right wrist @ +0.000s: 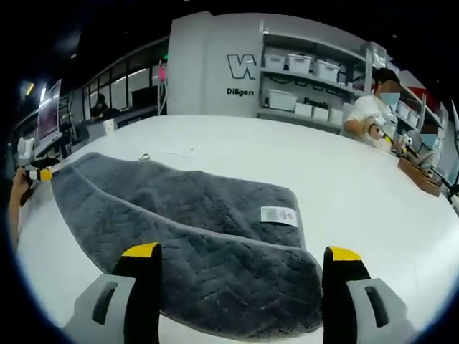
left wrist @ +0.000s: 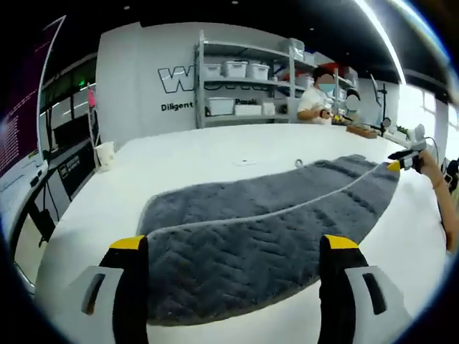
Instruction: Open the folded towel by lifting each exposed corner and separating the folded layers until the towel lies flat within the target outline without major curled edges
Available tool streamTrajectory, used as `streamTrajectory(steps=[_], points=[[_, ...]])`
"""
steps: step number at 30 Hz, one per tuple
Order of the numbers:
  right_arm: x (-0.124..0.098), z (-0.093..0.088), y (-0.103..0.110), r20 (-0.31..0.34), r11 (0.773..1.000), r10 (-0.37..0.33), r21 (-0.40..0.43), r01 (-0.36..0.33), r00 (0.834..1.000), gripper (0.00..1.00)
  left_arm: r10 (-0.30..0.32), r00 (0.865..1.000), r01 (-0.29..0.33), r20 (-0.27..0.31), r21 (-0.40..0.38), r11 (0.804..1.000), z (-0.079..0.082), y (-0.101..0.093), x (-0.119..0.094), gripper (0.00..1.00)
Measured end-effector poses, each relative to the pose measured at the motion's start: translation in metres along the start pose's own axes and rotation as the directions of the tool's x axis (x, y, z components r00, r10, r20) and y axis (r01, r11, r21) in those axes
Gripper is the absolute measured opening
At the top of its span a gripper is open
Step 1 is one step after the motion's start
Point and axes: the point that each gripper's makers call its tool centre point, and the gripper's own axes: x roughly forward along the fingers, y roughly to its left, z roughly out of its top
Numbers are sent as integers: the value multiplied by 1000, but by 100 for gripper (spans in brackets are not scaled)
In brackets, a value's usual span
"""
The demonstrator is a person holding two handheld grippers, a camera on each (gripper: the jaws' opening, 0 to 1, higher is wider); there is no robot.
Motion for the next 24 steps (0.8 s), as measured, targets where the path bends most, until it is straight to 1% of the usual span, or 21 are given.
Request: streamTrajectory(steps=[2,5,8,11,13,14,16,20,22,23,24], points=[[1,1,1,5,1000,4,2,-4,1000,92,-15,1000,15,6,0,1000,1,-5,2,100],[0,6,8,32,999,34,10,-34,999,90,-27,1000,27,9,2,1000,1,-10,4,100],[0,10,13,49,999,43,10,-43,998,87,-38,999,38,13,5,999,3,-13,4,100],[1,12,16,53,998,58,7,-59,997,85,-53,999,53,1,12,999,1,-19,6,100],[2,18,17,77,998,64,10,-65,995,83,-57,998,57,-16,23,998,-2,-20,7,100],[1,23,17,101,998,64,7,-65,993,81,-56,998,57,-24,25,998,-4,-21,7,100],[2,32,15,138,999,51,11,-53,989,75,-57,998,59,-41,32,998,-6,-23,6,100],[10,42,10,152,999,40,-14,-39,988,63,-74,997,76,-39,52,996,-2,-31,5,100],[14,50,5,175,1000,25,-1,-25,984,53,-78,996,80,-43,56,995,-2,-33,5,100],[18,57,2,207,999,27,16,-31,978,50,-79,996,82,-46,61,995,-2,-33,5,100],[22,60,0,213,999,32,22,-38,976,45,-76,996,79,-47,60,995,-2,-32,6,100]])
